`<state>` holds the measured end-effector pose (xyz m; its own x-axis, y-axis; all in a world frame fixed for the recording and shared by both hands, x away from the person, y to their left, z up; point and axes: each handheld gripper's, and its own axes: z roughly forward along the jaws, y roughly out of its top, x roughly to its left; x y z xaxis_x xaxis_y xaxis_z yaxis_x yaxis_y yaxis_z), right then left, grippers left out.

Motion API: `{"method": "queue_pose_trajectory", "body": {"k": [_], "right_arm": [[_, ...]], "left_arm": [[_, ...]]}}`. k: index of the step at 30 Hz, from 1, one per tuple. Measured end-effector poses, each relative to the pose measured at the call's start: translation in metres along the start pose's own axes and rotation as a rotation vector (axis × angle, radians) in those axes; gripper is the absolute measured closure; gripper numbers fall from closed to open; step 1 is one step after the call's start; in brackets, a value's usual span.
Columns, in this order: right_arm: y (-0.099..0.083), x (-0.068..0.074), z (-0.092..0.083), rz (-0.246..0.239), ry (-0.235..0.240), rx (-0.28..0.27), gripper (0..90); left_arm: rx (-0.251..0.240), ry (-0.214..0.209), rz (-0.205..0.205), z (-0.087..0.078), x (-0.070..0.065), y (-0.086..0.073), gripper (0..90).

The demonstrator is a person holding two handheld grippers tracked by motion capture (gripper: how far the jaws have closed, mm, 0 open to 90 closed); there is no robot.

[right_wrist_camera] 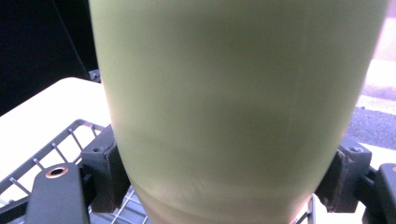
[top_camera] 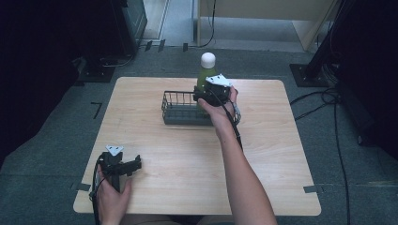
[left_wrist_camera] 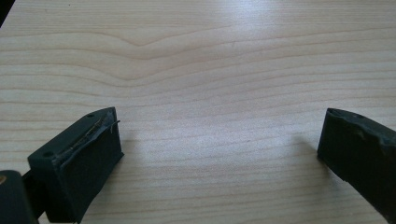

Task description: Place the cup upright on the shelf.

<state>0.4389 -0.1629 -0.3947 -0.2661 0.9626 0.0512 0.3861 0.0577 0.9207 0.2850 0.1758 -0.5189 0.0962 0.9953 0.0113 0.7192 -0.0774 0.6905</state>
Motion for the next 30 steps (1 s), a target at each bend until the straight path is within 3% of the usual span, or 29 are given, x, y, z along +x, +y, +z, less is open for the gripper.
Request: {"method": "queue_pose_trajectory", "body": {"k": [7, 14, 22, 30], "right_arm": [[-0.0035, -0.0044, 0.0013, 0.015, 0.002, 0.007, 19.8], [-0.005, -0.0036, 0.0019, -0.008, 0.033, 0.008, 19.1], [-0.0047, -0.0084, 0.0021, 0.035, 0.038, 0.02, 16.6], [-0.0064, -0.0069, 0.0025, 0.005, 0.046, 0.037, 13.8]], "left_arm": [[0.0, 0.0, 0.0, 0.0, 0.0, 0.0, 0.0], [0.0, 0.0, 0.0, 0.0, 0.0, 0.0, 0.0], [0.0, 0.0, 0.0, 0.0, 0.0, 0.0, 0.0], [0.0, 0.0, 0.0, 0.0, 0.0, 0.0, 0.0]]}}
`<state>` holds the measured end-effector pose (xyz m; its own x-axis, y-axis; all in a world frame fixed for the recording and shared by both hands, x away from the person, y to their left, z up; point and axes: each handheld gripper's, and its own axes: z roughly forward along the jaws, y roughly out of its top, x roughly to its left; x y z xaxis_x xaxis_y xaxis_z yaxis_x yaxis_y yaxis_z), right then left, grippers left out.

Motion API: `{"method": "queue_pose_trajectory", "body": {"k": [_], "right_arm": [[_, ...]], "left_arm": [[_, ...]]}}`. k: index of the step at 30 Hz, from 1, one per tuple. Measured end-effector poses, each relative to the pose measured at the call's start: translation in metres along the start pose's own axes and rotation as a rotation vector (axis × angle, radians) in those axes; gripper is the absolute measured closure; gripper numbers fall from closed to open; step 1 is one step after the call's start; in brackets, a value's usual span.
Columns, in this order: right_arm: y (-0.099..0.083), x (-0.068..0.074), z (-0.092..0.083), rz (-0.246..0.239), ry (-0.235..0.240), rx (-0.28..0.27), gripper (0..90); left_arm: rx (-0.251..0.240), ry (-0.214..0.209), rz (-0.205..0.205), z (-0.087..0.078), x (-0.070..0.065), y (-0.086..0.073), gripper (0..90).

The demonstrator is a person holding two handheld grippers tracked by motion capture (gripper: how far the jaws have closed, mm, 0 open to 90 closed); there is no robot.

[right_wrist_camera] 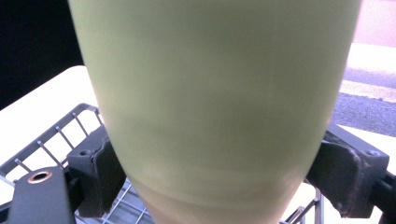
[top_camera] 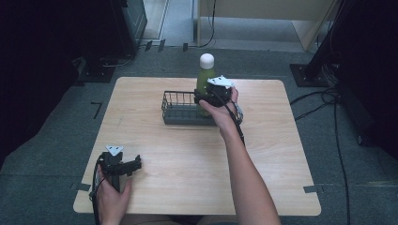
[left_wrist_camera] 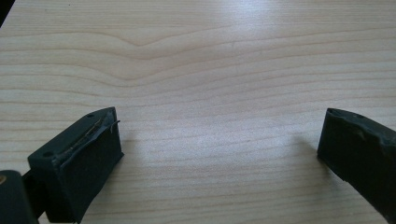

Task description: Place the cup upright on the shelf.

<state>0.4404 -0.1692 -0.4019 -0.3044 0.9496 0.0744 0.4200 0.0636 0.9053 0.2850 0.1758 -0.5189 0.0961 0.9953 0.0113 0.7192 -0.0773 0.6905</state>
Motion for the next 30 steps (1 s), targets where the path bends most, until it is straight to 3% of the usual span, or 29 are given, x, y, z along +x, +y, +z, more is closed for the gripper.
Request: {"method": "queue_pose_trajectory", "body": {"k": [14, 23, 30], "right_arm": [[-0.002, -0.002, -0.01, -0.01, 0.011, 0.01, 12.0], [-0.012, -0.006, -0.03, -0.022, 0.041, 0.045, 5.1], [-0.026, -0.019, -0.047, 0.001, 0.058, 0.05, 2.5]], "left_arm": [[0.0, 0.0, 0.0, 0.0, 0.0, 0.0, 0.0], [0.0, 0.0, 0.0, 0.0, 0.0, 0.0, 0.0], [0.003, -0.006, 0.01, 0.0, -0.001, 0.0, 0.0]]}}
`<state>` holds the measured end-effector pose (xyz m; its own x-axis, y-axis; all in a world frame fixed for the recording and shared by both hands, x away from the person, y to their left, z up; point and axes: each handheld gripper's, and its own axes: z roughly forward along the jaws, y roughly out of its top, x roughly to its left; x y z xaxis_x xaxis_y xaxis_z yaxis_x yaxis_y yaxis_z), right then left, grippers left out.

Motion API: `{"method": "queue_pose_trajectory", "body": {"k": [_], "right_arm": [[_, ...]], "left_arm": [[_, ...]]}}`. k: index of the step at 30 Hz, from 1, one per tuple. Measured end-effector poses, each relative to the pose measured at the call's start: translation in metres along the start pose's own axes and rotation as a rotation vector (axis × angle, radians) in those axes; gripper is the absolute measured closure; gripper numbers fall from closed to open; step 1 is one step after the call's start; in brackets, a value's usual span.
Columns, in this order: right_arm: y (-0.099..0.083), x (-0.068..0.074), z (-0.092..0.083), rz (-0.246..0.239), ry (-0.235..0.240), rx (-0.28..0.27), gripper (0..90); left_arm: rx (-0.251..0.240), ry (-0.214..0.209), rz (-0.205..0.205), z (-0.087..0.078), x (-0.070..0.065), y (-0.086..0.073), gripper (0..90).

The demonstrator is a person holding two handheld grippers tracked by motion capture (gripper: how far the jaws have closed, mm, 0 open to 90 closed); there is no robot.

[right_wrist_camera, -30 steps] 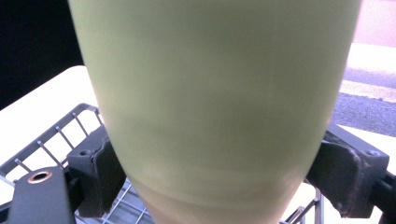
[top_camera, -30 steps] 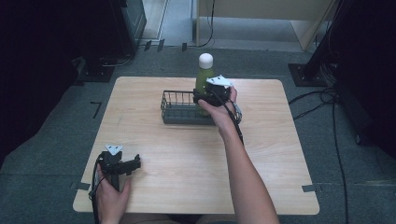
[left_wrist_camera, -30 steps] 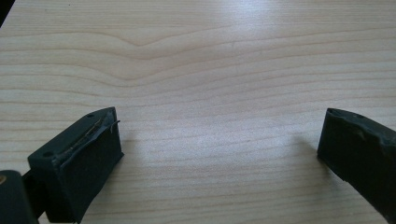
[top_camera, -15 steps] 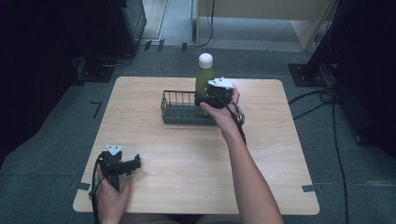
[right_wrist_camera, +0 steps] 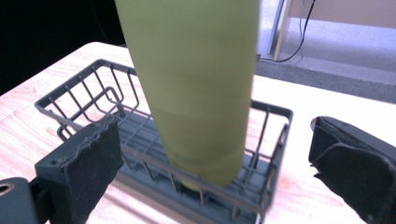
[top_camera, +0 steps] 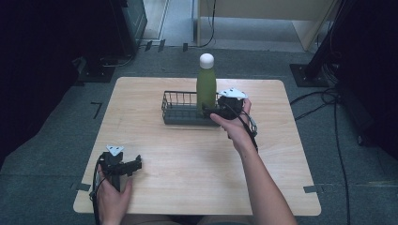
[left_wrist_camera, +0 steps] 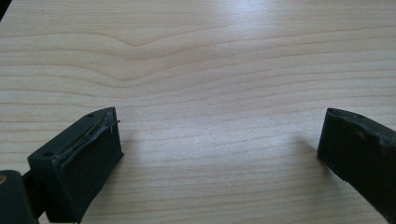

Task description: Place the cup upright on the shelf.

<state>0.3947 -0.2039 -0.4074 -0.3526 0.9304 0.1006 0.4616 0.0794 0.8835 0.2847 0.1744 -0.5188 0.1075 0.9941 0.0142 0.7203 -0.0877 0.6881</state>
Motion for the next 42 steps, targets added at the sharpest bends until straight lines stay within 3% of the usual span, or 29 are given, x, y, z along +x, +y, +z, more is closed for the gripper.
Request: {"method": "queue_pose_trajectory", "body": {"k": [6, 28, 32, 42], "right_arm": [[-0.016, -0.012, -0.013, 0.009, 0.0, 0.01, 1.7], [-0.058, -0.033, -0.047, 0.0, -0.015, 0.026, 0.9], [-0.068, -0.035, -0.053, -0.025, -0.028, 0.038, 0.3], [-0.093, -0.047, -0.068, 0.001, -0.039, 0.06, 0.0]], "left_arm": [[0.0, 0.0, 0.0, 0.0, 0.0, 0.0, 0.0], [0.0, 0.0, 0.0, 0.0, 0.0, 0.0, 0.0], [-0.001, 0.0, 0.0, 0.0, 0.0, 0.0, 0.0], [-0.002, 0.0, 0.0, 0.0, 0.0, 0.0, 0.0]]}}
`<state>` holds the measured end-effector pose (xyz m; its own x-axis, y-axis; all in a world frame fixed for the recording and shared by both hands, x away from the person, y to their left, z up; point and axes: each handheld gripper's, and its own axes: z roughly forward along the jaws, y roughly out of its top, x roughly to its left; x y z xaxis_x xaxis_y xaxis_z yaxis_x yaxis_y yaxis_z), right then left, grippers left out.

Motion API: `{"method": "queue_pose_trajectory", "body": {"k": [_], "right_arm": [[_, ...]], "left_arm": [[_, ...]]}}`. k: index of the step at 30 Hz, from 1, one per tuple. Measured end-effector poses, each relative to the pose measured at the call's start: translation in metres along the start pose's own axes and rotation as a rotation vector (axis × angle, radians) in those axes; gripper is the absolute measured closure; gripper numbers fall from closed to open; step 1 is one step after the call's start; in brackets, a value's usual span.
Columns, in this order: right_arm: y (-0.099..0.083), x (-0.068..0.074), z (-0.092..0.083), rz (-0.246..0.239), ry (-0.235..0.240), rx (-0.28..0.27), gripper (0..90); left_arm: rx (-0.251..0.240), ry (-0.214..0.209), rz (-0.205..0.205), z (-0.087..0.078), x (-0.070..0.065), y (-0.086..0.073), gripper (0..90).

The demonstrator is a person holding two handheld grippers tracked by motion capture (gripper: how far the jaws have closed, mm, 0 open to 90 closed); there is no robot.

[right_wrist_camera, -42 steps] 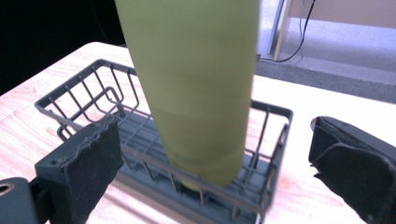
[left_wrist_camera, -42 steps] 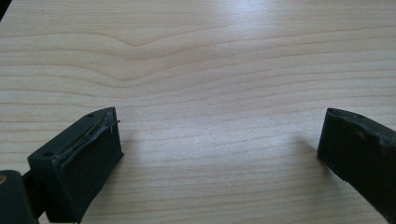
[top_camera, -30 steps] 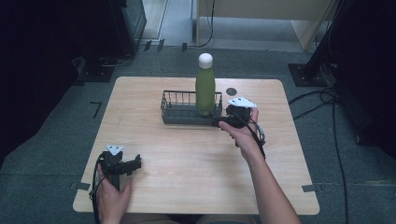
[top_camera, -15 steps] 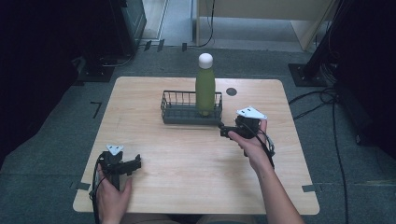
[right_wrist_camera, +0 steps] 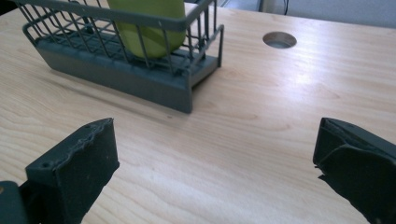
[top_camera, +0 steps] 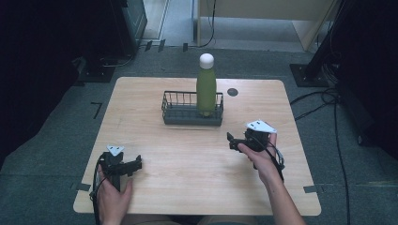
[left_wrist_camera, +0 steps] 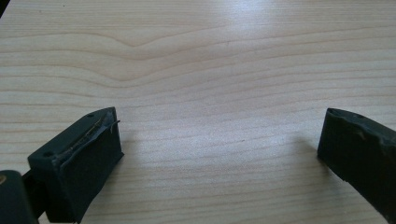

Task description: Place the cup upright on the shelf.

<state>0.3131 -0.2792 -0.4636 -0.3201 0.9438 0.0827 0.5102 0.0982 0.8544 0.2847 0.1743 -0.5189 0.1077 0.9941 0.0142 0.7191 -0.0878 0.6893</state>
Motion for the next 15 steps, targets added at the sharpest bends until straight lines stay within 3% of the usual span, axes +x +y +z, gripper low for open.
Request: {"method": "queue_pose_trajectory", "body": {"k": [15], "right_arm": [[-0.041, -0.025, -0.016, 0.051, -0.043, 0.036, 0.0]], "left_arm": [[0.001, -0.001, 0.001, 0.0, -0.002, 0.0, 0.0]]}}
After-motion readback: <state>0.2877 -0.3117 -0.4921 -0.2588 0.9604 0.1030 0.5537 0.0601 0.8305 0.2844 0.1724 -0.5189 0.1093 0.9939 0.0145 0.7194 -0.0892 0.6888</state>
